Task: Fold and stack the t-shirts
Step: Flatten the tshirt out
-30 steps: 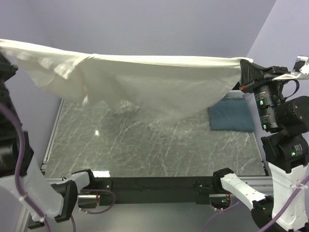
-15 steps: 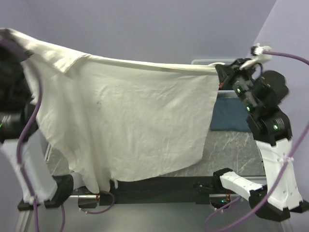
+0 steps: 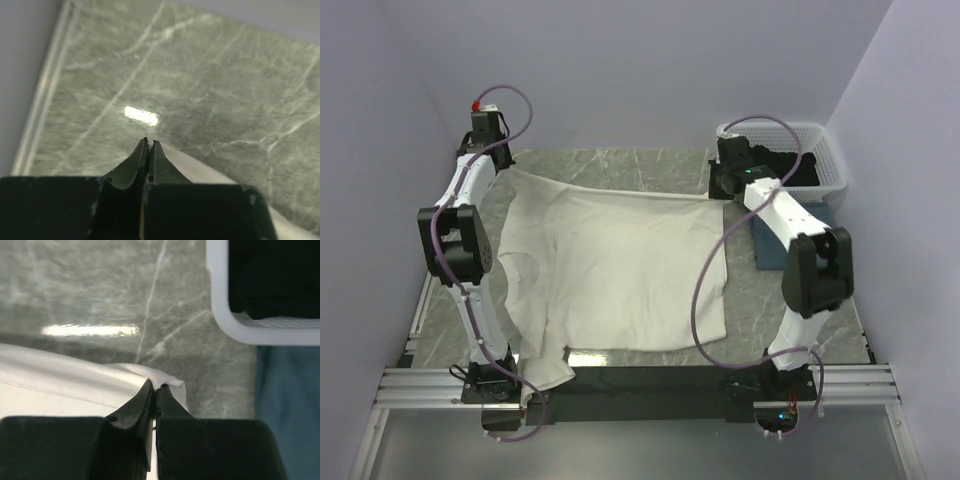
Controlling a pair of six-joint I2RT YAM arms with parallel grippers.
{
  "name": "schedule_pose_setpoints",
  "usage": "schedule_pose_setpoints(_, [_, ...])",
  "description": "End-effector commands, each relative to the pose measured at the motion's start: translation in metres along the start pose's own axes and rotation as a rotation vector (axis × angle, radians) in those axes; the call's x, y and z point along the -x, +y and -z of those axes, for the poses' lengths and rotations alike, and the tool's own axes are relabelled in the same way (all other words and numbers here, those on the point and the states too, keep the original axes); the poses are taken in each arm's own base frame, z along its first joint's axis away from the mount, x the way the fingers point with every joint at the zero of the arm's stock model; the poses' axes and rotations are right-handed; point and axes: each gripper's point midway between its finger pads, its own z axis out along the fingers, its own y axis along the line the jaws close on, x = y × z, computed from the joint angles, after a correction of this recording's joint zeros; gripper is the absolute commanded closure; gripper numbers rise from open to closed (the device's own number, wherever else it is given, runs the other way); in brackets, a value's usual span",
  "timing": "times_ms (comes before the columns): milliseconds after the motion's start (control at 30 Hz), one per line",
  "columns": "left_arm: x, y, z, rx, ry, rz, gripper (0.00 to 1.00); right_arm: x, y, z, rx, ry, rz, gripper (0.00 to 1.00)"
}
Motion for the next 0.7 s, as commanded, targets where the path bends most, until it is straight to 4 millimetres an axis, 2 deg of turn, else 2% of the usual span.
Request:
schedule_pose_setpoints(0, [0.063,-0.002,0.003,-0.046,-0.185,0.108,0.99,0.041,-0.011,-0.030,-0.052,-0.111,-0.047,1.00])
schedule_pose_setpoints(67, [0.057,-0.007,-0.007,-0.087,-0.172,0.132,0.99,0.050,-0.015,-0.043,-0.070,-0.121,-0.047,1.00])
schedule_pose_setpoints(100, [0.053,-0.010,-0.015,-0.100,-0.166,0.149,0.99,0.043,-0.018,-0.056,-0.087,-0.098,-0.038,1.00])
schedule_pose_setpoints(133, [0.050,-0.012,-0.017,-0.111,-0.161,0.156,0.99,0.044,-0.020,-0.061,-0.092,-0.098,-0.036,1.00])
schedule_pose_setpoints(333, [0.042,-0.026,-0.027,-0.171,-0.136,0.190,0.99,0.053,-0.026,-0.071,-0.091,-0.106,-0.030,1.00])
schedule_pose_setpoints(467, [0.045,-0.026,-0.018,-0.190,-0.150,0.227,0.99,0.052,-0.025,-0.070,-0.082,-0.114,-0.047,1.00])
schedule_pose_setpoints(600, [0.064,-0.029,0.005,-0.236,-0.199,0.263,0.99,0.064,-0.026,-0.056,-0.082,-0.161,-0.078,1.00])
schedule_pose_setpoints(667, [0.071,-0.030,0.010,-0.243,-0.208,0.269,0.99,0.070,-0.028,-0.053,-0.086,-0.177,-0.082,1.00])
